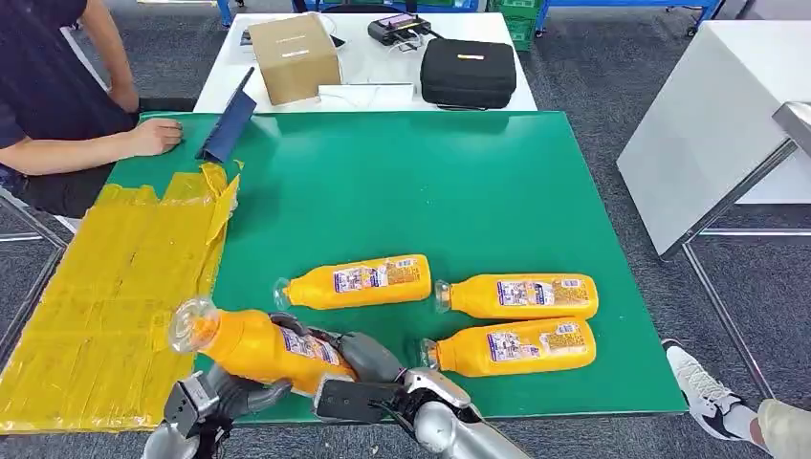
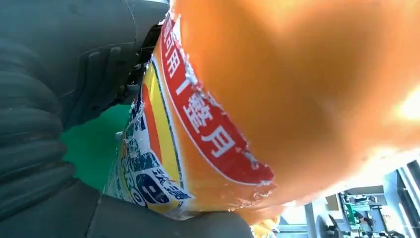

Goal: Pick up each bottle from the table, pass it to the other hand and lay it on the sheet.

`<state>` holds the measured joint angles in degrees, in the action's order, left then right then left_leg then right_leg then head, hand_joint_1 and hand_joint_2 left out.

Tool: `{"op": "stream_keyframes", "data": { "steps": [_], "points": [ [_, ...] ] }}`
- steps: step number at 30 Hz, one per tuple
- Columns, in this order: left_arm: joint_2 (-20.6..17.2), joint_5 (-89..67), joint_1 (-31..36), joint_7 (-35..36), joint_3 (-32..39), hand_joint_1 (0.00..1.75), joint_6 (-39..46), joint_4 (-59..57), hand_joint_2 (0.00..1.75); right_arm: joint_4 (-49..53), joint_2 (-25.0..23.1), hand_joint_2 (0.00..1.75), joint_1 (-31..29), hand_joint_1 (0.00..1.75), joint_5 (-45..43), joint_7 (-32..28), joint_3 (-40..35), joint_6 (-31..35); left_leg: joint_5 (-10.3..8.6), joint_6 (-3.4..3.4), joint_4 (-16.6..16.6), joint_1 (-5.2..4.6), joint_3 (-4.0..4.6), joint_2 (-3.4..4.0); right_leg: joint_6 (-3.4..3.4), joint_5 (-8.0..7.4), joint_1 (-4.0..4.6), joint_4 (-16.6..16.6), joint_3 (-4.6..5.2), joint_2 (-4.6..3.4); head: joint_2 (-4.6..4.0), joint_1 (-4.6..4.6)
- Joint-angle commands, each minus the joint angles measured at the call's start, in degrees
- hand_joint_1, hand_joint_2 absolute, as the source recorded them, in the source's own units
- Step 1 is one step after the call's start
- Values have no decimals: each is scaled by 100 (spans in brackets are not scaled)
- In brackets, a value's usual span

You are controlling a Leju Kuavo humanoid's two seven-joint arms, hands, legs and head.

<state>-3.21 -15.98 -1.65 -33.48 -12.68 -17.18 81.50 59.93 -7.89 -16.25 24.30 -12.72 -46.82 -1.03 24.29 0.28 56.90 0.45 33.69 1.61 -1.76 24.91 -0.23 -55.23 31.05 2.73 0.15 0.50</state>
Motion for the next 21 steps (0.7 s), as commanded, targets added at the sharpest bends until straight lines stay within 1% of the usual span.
{"op": "stream_keyframes", "data": {
  "steps": [1,3,6,7,8,9,10,11,13,14,15,16,18,20,21],
  "points": [
    [72,-27,54,68,11,175,10,-162,175,-218,46,175,-300,175,-9,53,-185,59,1,-1,-1,-1,-5,-2,2,1,-3,-1,-3,-19,0,0],
    [24,-96,51,75,152,175,163,-62,175,-151,88,175,-297,175,-8,71,-119,105,3,-1,1,-1,-6,-5,3,2,-3,-2,-4,-23,0,0],
    [-83,-48,48,76,658,175,250,219,175,77,218,175,-302,175,-10,105,109,203,2,-2,3,1,-1,-2,3,1,-1,-3,0,-24,0,0],
    [-79,-106,59,132,895,175,431,298,175,187,277,175,-298,140,105,147,201,386,2,-2,2,1,-1,0,3,1,0,-4,1,-25,0,0],
    [-109,-222,78,193,1101,175,625,390,175,332,341,175,-292,0,207,179,295,516,1,-1,4,2,3,0,3,-1,1,-3,4,-19,0,0],
    [-244,-717,149,309,1341,175,1091,484,175,579,441,175,-288,0,274,251,516,675,3,-2,7,2,2,-3,4,2,0,-8,4,-28,0,-2],
    [-391,-1227,198,430,1474,175,1486,509,175,720,509,175,-306,0,324,285,633,711,1,-1,8,3,7,-6,3,0,1,-7,7,-19,0,0],
    [-542,-2439,359,758,1736,175,2572,431,175,940,611,175,-348,0,348,356,898,774,1,-1,10,3,6,-10,4,2,1,-10,6,-21,0,0],
    [-805,-3799,584,1246,2078,175,3600,244,175,1070,805,175,-534,0,128,452,1188,508,-3,-2,9,3,11,-5,6,-1,3,-11,14,-18,0,-4],
    [-1043,-5426,788,2311,2325,175,4563,-105,175,986,959,175,-862,0,152,476,1202,434,-7,-2,6,2,10,-5,4,-3,3,-8,14,-10,0,4],
    [-1309,-5999,975,2304,2427,175,4578,-477,175,782,1004,175,-1211,0,64,538,1305,267,-8,-3,13,3,13,-16,7,0,2,-17,16,-13,0,0],
    [-1402,-6085,1047,2266,2468,175,4578,-668,175,667,983,175,-1339,0,4,540,1390,172,-14,-9,10,3,14,-1,7,-7,4,-14,23,-20,0,-2],
    [-1429,-6582,1049,2397,2462,175,4711,-910,175,446,913,175,-1497,0,43,542,1447,136,-19,-15,9,-1,10,0,10,-7,-1,-21,22,-27,0,-2],
    [-1407,-6809,1009,2512,2354,175,4683,-994,175,331,898,175,-1528,0,112,567,1425,163,-24,-10,-1,-1,0,1,2,-9,2,-19,13,-15,0,-2],
    [-1353,-6855,1008,2562,2310,175,4694,-1018,175,319,899,175,-1512,0,107,567,1429,175,-27,-11,-3,-3,-3,-2,4,-10,-1,-22,13,-27,0,0]
  ]
}}
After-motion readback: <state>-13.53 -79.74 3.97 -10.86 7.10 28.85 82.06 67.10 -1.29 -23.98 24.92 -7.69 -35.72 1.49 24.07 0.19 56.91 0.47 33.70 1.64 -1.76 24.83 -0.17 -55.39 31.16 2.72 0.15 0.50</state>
